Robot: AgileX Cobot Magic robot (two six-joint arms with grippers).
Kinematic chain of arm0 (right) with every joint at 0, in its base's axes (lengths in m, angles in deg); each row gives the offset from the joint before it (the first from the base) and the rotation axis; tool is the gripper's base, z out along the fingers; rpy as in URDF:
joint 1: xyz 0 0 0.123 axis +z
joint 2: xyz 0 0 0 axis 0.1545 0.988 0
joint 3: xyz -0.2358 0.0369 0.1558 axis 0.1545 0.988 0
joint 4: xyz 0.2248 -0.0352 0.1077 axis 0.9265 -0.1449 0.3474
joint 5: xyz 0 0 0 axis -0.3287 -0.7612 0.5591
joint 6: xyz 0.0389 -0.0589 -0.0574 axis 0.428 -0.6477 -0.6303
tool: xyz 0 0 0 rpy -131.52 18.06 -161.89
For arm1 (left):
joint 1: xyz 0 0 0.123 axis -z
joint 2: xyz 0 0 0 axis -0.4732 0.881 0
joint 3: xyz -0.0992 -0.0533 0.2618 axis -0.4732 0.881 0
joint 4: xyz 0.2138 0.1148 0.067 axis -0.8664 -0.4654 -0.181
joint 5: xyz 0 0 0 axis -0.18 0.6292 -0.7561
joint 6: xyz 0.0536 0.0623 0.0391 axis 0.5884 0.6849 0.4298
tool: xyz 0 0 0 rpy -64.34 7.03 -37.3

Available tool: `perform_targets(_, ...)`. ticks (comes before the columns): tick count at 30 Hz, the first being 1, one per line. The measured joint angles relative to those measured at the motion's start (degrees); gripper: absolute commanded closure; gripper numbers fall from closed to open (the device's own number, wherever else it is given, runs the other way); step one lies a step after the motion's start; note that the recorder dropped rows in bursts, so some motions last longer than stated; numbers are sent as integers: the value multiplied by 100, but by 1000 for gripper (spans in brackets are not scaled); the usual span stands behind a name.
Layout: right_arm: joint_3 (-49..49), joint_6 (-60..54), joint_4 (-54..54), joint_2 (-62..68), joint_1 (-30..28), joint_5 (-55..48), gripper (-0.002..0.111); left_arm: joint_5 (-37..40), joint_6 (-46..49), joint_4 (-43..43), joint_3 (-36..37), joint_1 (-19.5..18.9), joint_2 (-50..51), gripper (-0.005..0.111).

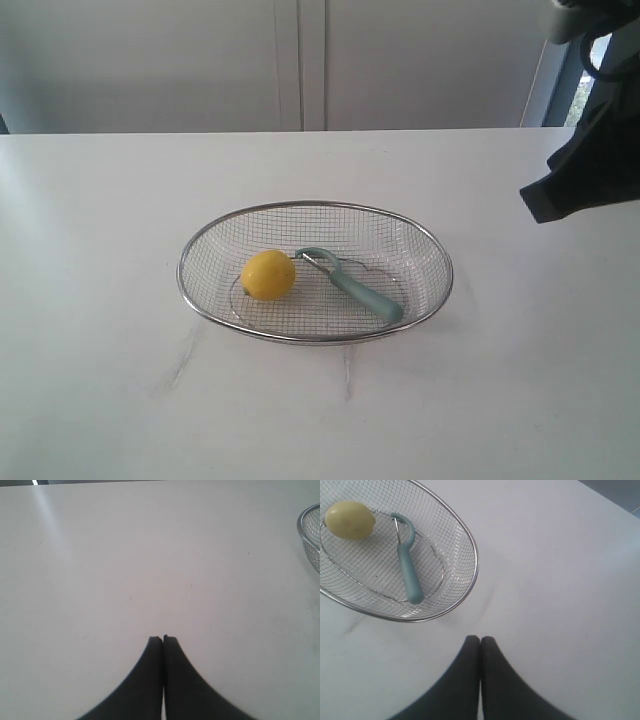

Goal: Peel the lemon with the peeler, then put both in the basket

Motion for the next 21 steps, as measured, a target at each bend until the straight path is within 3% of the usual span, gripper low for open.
perform_targets(21, 0, 99, 314, -388, 0, -148, 108, 0, 0, 0, 0, 0, 0, 107)
